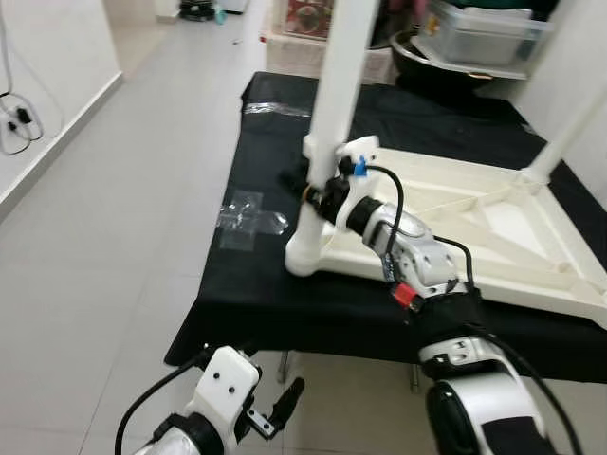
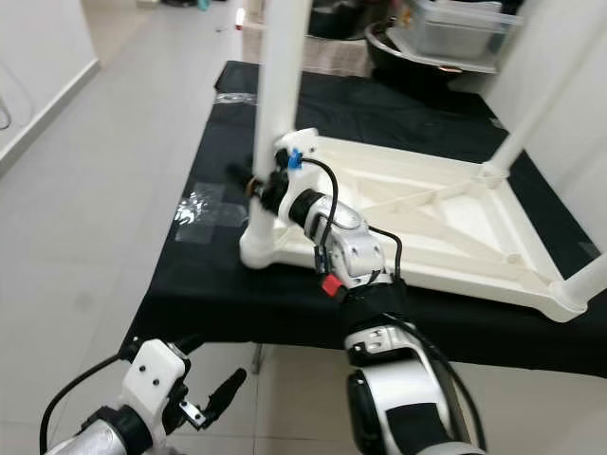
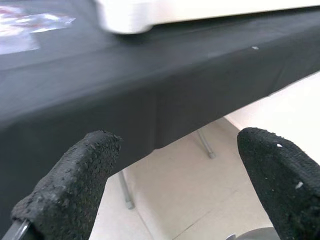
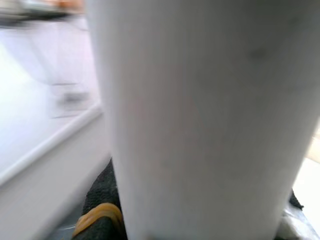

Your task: Building children table

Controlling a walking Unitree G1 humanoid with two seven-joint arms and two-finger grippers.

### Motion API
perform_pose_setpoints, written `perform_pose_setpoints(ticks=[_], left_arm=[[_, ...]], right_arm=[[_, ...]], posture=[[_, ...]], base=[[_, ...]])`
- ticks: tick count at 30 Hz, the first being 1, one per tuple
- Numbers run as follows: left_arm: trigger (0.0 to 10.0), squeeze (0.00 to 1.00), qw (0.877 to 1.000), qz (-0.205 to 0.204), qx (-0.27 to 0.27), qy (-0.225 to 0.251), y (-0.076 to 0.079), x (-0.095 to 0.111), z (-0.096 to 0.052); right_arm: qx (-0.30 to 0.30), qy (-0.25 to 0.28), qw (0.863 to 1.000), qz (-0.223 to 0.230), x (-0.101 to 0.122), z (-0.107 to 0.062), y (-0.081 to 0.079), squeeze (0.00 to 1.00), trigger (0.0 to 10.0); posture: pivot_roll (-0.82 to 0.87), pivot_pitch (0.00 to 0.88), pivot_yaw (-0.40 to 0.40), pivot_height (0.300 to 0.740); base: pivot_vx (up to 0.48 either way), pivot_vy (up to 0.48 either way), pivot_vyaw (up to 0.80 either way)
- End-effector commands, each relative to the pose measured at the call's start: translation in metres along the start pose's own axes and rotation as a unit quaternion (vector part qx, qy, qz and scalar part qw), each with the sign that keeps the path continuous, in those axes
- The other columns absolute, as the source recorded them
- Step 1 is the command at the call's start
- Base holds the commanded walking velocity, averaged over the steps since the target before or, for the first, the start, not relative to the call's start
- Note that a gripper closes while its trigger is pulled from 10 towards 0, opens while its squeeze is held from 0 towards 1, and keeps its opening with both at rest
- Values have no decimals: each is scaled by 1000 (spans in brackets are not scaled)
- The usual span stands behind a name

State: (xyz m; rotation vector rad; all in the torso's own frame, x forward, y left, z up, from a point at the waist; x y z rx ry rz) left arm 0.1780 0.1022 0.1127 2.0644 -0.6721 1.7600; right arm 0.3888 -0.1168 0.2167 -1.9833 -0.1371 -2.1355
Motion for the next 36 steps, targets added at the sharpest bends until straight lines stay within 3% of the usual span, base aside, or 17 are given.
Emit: perform_pose_setpoints(ticks=[1,6,9,10,11,13,14,15,17,18,23,24,27,30,33,34,36], left_arm=[[10000,0,1000,-6,-6,-4,1,-2,0],[10000,0,1000,-4,-6,-5,0,-3,0],[10000,0,1000,-3,-6,-5,0,-3,0],[10000,0,1000,-3,-6,-6,0,-3,0],[10000,0,1000,-3,-6,-6,0,-3,0],[10000,0,1000,-3,-6,-6,0,-3,0],[10000,0,1000,-3,-6,-6,0,-3,0],[10000,0,1000,-3,-6,-6,0,-3,1],[10000,0,1000,-3,-7,-6,0,-4,1],[10000,0,1000,-3,-7,-6,0,-4,1],[10000,0,1000,-3,-7,-6,0,-4,1],[10000,0,1000,-3,-7,-6,0,-4,2],[10000,0,1000,-3,-7,-5,0,-4,2],[10000,0,1000,-2,-6,-5,0,-3,2],[10000,0,1000,-1,-6,-5,1,-3,2],[10000,0,1000,-1,-5,-5,1,-3,1],[10000,0,1000,-1,-5,-5,1,-3,1]], right_arm=[[-133,0,991,-5,-1,-11,41,0,0],[-266,-9,964,21,-9,-31,42,0,0],[-255,-10,966,35,-9,-28,34,0,0],[-218,-4,974,63,-8,-22,20,0,10000],[-167,18,982,83,-2,-17,5,0,10000],[-167,18,982,83,-2,-17,5,0,10000],[-117,43,987,97,4,-13,-6,714,10000],[-95,60,989,99,8,-13,-11,1000,10000],[-85,80,990,74,14,-13,-11,1000,10000],[-54,85,991,84,16,-11,-7,51,10000],[-30,88,991,91,19,-12,-5,0,10000],[59,65,991,103,16,-10,-3,0,10000],[316,2,944,99,6,-28,-8,0,10000],[357,-9,930,87,3,-34,-10,0,10000],[509,-69,857,43,-11,-63,-15,0,10000],[529,-84,844,41,-15,-67,-15,0,10000],[533,-91,840,41,-17,-67,-15,0,10000]], posture=[[139,103,-131,740],[142,100,-128,740],[143,97,-128,740],[143,98,-128,740],[142,97,-127,740],[142,97,-127,740],[140,95,-127,740],[139,93,-127,740],[139,93,-128,740],[141,92,-127,740],[141,89,-128,740],[137,91,-130,740],[140,92,-131,740],[140,92,-131,740],[144,92,-134,740],[146,94,-132,740],[146,94,-132,740]], base=[[0,0,0],[0,0,0],[0,0,0],[0,0,0],[0,0,0],[0,0,0],[0,0,0],[0,0,0],[0,0,0],[0,0,0],[0,0,0],[0,0,0],[0,0,0],[0,0,0],[0,0,0],[0,0,0],[0,0,0]])
Point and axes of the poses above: a point about 5 cm out from each wrist's last joint towards the gripper, its own z axis pointing out of the wrist towards the gripper, its own x axis along the axis of the wrist's last joint, y = z × x, the point moved 1 cm from there along z, pointing out of the wrist towards the gripper, and after that the axes turned 1 degree about -z, right-handed, at the moved point
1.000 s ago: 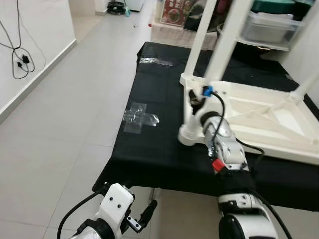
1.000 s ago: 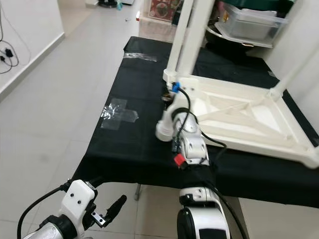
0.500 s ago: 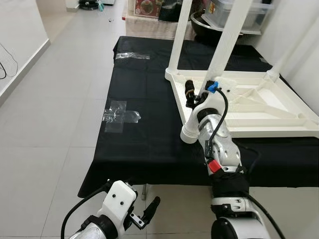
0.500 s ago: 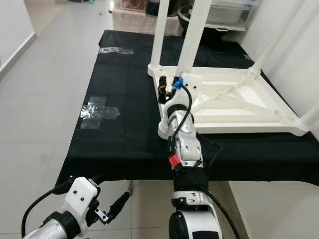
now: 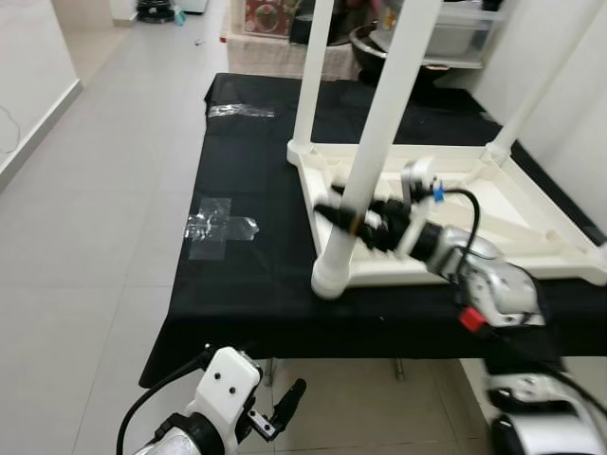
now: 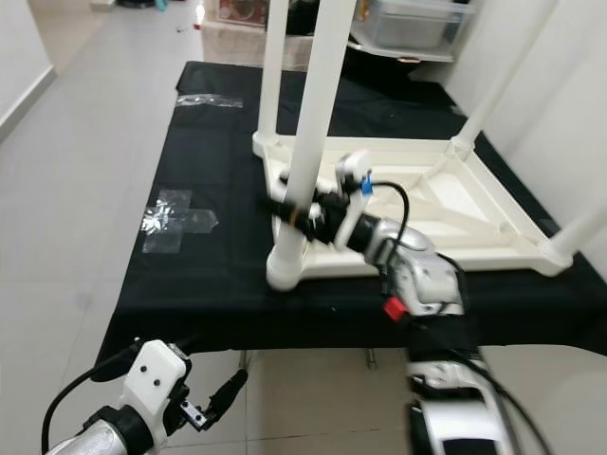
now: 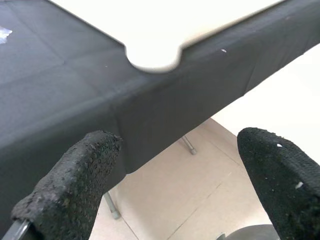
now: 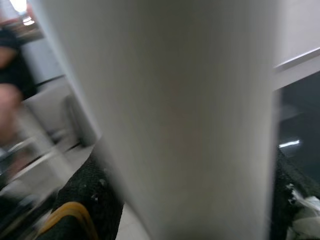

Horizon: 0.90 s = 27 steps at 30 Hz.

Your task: Building children table

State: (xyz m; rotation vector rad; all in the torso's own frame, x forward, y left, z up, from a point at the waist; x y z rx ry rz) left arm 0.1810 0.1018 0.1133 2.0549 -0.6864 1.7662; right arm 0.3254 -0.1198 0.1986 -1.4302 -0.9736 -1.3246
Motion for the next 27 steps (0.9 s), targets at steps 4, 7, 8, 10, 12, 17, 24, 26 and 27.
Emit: perform_pose_setpoints(ticks=[4,7,8,10,12,17,24,26,27], left_arm=[[10000,0,1000,-6,-2,-7,3,-4,-1],[10000,0,1000,-5,-2,-7,3,-4,-1],[10000,0,1000,-6,-2,-7,3,-4,-1],[10000,0,1000,-6,-1,-7,3,-4,-1],[10000,0,1000,-7,-1,-7,3,-4,-1],[10000,0,1000,-8,-3,-7,3,-4,-1],[10000,0,1000,2,-5,-6,4,-3,0],[10000,0,1000,1,-4,-6,3,-3,0],[10000,0,1000,0,-4,-6,3,-3,0]], right_arm=[[21,-8,1000,-1,-2,10,3,0,0],[5,-2,1000,-20,2,14,9,0,0],[-28,5,999,-37,7,17,15,0,0],[-68,7,997,-44,10,18,23,0,0],[-188,7,981,-57,15,17,44,0,0],[-451,-6,891,-49,16,-8,80,0,0],[-691,26,722,0,-3,-54,85,0,0],[-710,30,703,-2,-5,-56,82,0,0],[-721,34,692,-2,-7,-55,79,0,0]], posture=[[148,94,-136,740],[149,94,-136,740],[148,94,-138,740],[146,95,-138,740],[146,95,-138,740],[138,95,-135,740],[136,98,-137,740],[138,96,-137,740],[138,96,-137,740]], base=[[0,0,0],[0,0,0],[0,0,0],[0,0,0],[0,0,0],[0,0,0],[0,0,0],[0,0,0],[0,0,0]])
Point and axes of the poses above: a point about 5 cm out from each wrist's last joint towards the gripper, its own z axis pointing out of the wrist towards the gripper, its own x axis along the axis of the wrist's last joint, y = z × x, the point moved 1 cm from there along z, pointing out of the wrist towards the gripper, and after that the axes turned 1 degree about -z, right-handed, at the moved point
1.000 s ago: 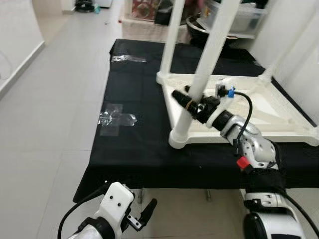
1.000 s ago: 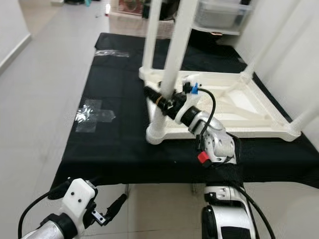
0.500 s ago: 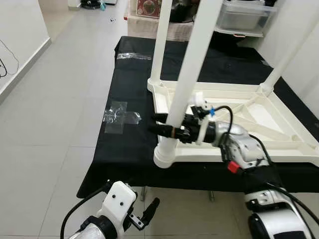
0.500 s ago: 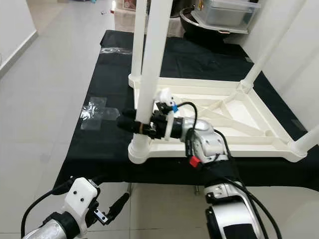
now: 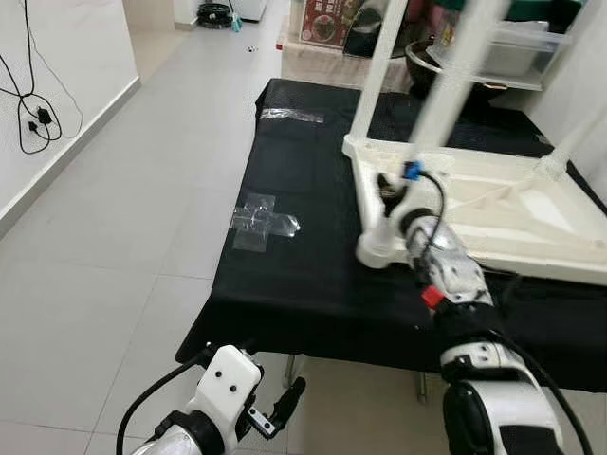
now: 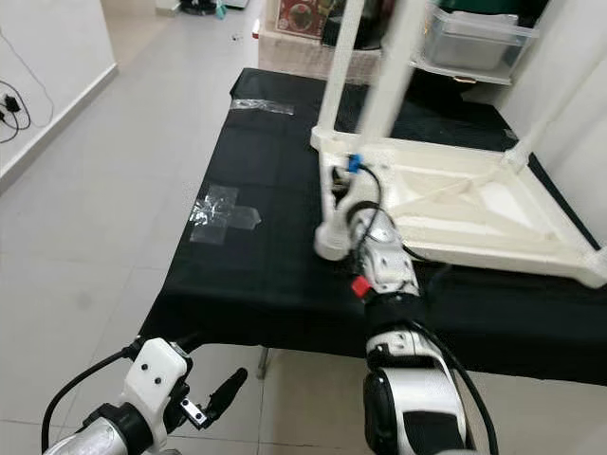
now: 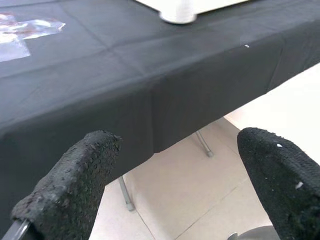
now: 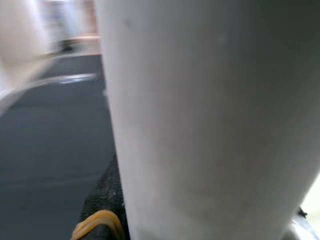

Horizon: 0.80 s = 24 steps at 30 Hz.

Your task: Building children table

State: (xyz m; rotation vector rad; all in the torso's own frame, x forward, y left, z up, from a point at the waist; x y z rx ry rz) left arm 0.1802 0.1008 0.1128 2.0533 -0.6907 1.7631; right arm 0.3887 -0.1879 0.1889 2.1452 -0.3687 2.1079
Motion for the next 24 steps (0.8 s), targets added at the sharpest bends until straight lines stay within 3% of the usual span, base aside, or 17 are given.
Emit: perform_pose_setpoints(ticks=[1,2,5,6,11,13,14,15,16,19,20,22,24], left_arm=[[10000,0,1000,-1,-2,-6,2,-3,-1],[10000,0,1000,-2,-1,-6,2,-3,-1],[10000,0,1000,-3,-1,-6,2,-3,-1],[10000,0,1000,-4,-1,-6,2,-3,-1],[10000,0,1000,-5,-2,-6,2,-3,-1],[10000,0,1000,-6,-3,-6,2,-4,-1],[10000,0,1000,-6,-3,-6,2,-3,-1],[10000,0,1000,-6,-3,-6,2,-3,-1],[10000,0,1000,-6,-3,-6,2,-3,-1],[10000,0,1000,-7,-3,-5,2,-3,-1],[10000,0,1000,-7,-3,-5,3,-3,-1],[10000,0,1000,-7,-3,-5,3,-3,-1],[10000,0,1000,-7,-3,-5,3,-3,-1]], right_arm=[[-30,-14,999,-12,-9,-4,2,0,0],[-7,-14,1000,10,-11,-6,-8,0,9686],[38,-8,998,44,-11,-5,-27,0,10000],[84,7,994,63,-5,-4,-41,1000,10000],[135,30,988,74,5,-4,-51,1000,10000],[157,55,982,91,17,-5,-53,0,10000],[181,66,977,94,22,-7,-57,0,10000],[240,62,963,109,26,-10,-64,0,10000],[240,62,963,109,26,-10,-64,0,10000],[382,44,918,99,27,-20,-77,0,10000],[415,36,905,80,26,-22,-75,0,10000],[415,36,905,80,26,-22,-75,0,10000],[476,37,876,66,28,-24,-67,0,10000]], posture=[[138,96,-137,740],[137,96,-136,740],[139,96,-138,740],[136,97,-137,740],[136,95,-138,740],[136,95,-138,740],[136,97,-140,740],[134,97,-140,740],[134,97,-140,740],[134,97,-140,740],[135,96,-141,740],[135,96,-141,740],[136,99,-143,740]], base=[[0,0,0],[0,0,0],[0,0,0],[0,0,0],[0,0,0],[0,0,0],[0,0,0],[0,0,0],[0,0,0],[0,0,0],[0,0,0],[0,0,0],[0,0,0]])
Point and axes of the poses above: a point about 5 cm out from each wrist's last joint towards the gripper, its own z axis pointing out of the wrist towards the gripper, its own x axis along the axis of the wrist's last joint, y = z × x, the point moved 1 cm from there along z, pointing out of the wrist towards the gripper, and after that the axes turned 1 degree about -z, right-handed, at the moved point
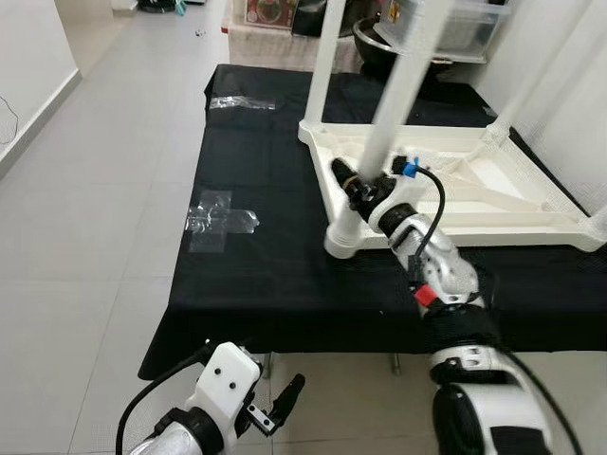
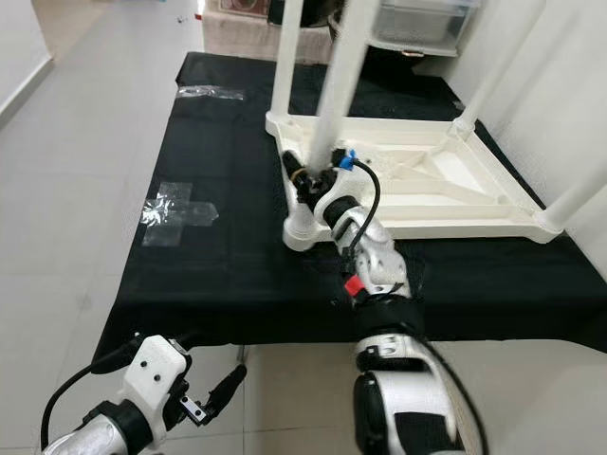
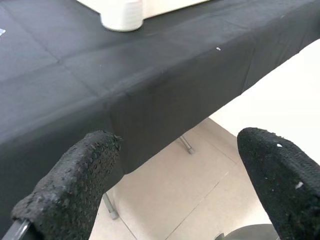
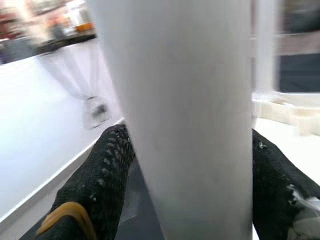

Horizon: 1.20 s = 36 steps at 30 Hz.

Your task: Building children table

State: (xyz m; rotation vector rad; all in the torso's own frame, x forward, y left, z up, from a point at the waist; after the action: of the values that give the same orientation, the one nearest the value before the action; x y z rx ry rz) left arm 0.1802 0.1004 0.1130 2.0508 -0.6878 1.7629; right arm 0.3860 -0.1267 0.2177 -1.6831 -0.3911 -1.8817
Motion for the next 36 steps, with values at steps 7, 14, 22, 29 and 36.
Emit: perform_pose_setpoints(ticks=[7,14,22,29,36], left_arm=[[10000,0,1000,-6,-2,-6,3,-3,-1],[10000,0,1000,-5,0,-6,2,-3,-1],[10000,0,1000,-6,0,-7,3,-3,-1],[10000,0,1000,-7,-2,-7,2,-4,-1],[10000,0,1000,-7,-4,-9,2,-4,-1]], right_arm=[[324,-86,942,3,-7,-30,-37,0,10000],[408,-100,907,6,-11,-32,-55,0,3451],[229,-87,968,-61,-12,-2,-34,0,0],[-122,-72,988,-68,-11,5,13,0,0],[-366,-56,927,-54,-16,-21,36,0,0]], posture=[[137,97,-144,740],[142,98,-145,740],[142,97,-146,740],[137,95,-144,740],[138,94,-143,740]], base=[[0,0,0],[0,0,0],[0,0,0],[0,0,0],[0,0,0]])
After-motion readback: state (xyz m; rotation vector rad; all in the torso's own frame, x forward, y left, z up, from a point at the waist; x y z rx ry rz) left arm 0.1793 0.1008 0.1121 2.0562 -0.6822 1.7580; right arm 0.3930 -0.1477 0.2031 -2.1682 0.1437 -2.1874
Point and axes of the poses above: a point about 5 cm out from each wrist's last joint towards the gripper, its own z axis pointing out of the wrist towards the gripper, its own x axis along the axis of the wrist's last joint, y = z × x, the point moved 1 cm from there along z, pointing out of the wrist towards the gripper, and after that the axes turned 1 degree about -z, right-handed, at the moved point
